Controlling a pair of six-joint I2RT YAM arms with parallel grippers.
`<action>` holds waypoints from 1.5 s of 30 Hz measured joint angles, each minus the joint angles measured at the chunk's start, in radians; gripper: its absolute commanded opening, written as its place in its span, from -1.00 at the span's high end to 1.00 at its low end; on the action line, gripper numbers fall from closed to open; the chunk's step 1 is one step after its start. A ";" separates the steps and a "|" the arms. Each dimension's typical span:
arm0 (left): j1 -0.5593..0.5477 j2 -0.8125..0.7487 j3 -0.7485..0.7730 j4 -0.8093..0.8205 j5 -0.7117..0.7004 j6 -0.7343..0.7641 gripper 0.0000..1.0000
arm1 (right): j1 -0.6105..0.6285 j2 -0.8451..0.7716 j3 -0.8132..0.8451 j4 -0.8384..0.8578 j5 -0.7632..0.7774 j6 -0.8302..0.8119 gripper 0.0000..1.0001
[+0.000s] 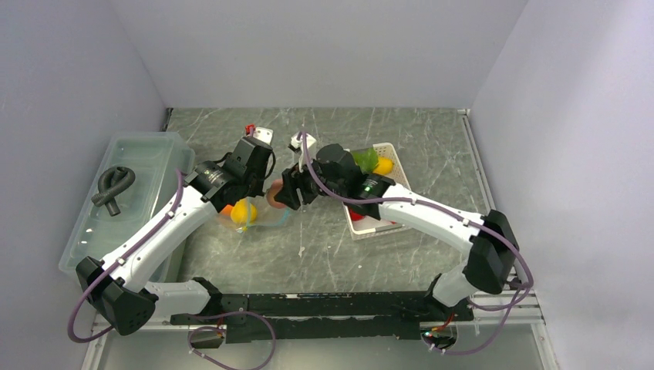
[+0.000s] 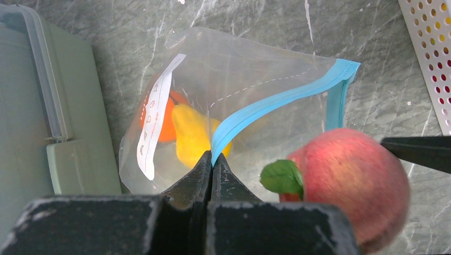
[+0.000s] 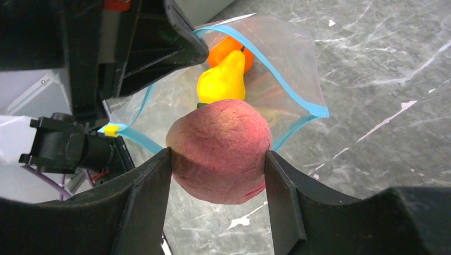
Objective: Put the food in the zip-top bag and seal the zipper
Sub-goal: Place the fake fruit in the zipper food storage bag, then pick up the fake fruit from the bin.
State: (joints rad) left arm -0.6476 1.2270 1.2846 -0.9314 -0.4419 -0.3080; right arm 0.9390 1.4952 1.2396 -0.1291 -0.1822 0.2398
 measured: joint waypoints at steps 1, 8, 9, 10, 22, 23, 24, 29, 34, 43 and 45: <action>0.000 0.000 0.000 0.000 0.000 0.000 1.00 | 0.000 0.013 0.007 0.005 0.002 0.003 0.20; 0.000 0.000 0.000 0.000 0.000 0.000 1.00 | 0.001 0.091 0.040 0.034 0.046 0.026 -0.07; 0.000 0.000 0.000 0.000 0.000 0.000 1.00 | 0.001 0.102 0.046 0.035 0.053 0.031 -0.12; 0.000 0.000 0.000 0.001 0.000 0.000 1.00 | 0.001 0.111 0.052 0.036 0.062 0.034 -0.18; 0.000 0.000 0.000 0.003 0.000 0.000 1.00 | 0.007 0.160 0.085 0.056 0.127 0.082 -0.76; 0.000 0.000 0.000 0.003 0.000 0.000 1.00 | 0.007 0.160 0.085 0.058 0.130 0.083 -0.78; 0.000 0.000 0.000 0.003 0.000 0.000 1.00 | 0.007 0.160 0.085 0.059 0.132 0.084 -0.78; 0.000 0.000 0.000 0.003 0.000 0.000 1.00 | 0.007 0.155 0.085 0.060 0.146 0.085 -0.79; 0.000 0.000 0.000 0.003 0.000 0.000 1.00 | 0.007 0.102 0.071 0.051 0.174 0.078 -0.77; 0.000 0.000 -0.001 0.003 0.000 0.000 1.00 | 0.007 -0.063 0.013 -0.021 0.284 0.023 -0.73; 0.000 0.000 -0.001 0.003 0.000 0.000 1.00 | 0.007 -0.085 0.002 -0.050 0.321 0.008 -0.72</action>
State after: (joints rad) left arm -0.6476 1.2270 1.2839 -0.9279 -0.4416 -0.3080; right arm 0.9463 1.4101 1.2415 -0.1787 0.1390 0.2474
